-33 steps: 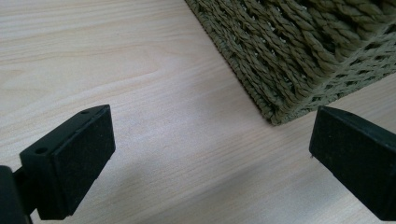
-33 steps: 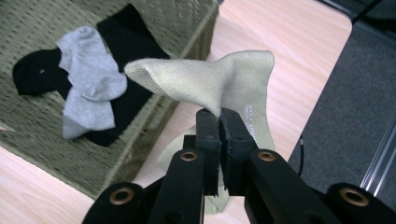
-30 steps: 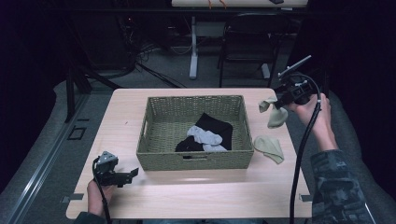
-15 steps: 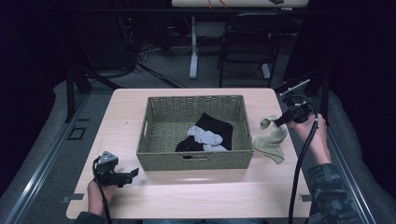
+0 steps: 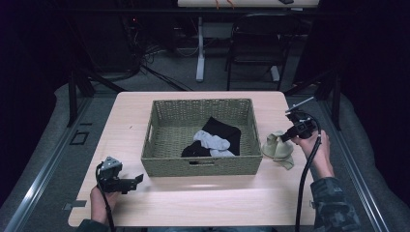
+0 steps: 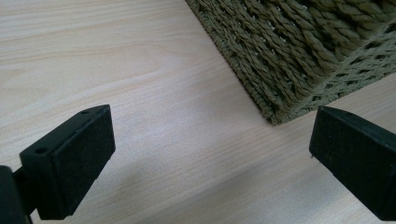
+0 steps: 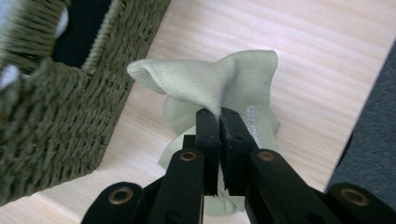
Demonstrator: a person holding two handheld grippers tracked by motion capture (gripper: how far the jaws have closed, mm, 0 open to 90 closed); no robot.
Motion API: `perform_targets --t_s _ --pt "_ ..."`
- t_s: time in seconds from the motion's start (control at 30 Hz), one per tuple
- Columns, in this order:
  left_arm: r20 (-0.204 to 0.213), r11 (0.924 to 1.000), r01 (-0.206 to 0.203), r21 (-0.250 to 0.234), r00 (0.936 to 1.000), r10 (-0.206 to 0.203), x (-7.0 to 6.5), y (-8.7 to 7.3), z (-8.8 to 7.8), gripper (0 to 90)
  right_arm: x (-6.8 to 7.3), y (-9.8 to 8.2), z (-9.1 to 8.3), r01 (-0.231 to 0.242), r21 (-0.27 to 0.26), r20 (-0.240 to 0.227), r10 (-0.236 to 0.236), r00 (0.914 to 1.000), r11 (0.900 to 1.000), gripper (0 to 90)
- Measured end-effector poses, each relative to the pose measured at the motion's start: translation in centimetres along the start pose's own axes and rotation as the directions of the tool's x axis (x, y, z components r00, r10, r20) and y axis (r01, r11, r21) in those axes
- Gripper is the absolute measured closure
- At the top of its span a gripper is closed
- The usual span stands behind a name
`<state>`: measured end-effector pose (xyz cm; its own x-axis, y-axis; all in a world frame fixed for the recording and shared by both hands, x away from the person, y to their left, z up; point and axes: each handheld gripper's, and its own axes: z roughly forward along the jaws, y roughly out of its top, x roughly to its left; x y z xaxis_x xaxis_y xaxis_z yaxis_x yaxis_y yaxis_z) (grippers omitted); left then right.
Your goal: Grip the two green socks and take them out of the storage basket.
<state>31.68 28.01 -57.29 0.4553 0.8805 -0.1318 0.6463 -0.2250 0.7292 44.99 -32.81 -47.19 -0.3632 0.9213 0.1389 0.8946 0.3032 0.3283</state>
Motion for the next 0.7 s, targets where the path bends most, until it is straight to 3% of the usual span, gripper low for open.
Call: perform_targets --t_s 0.33,0.43,0.5,0.6,0.7 --pt "0.001 1.0 -0.003 0.002 1.0 0.003 0.0 0.0 0.0 0.4 -0.3 -0.8 2.7 -0.011 0.028 -0.003 0.011 0.9999 1.0 87.1" --pt "0.001 1.0 -0.001 0.0 1.0 0.001 0.0 0.0 0.0 0.4 -0.1 -1.0 3.6 -0.042 0.004 0.003 0.042 0.9991 0.999 86.4" --pt "0.001 1.0 -0.001 0.0 1.0 0.001 0.0 0.0 0.0 0.4 -0.2 -1.1 4.0 -0.032 0.013 0.009 0.032 0.9995 0.999 85.5" --pt "0.002 1.0 -0.001 0.0 1.0 0.001 0.0 0.0 0.0 0.4 -0.3 -1.3 4.6 -0.039 0.018 0.005 0.039 0.9992 0.999 80.0" --pt "0.001 1.0 0.0 -0.003 1.0 0.0 0.0 0.0 0.0 0.4 -0.4 -1.3 4.2 -0.023 0.021 0.005 0.023 0.9997 1.0 67.5"
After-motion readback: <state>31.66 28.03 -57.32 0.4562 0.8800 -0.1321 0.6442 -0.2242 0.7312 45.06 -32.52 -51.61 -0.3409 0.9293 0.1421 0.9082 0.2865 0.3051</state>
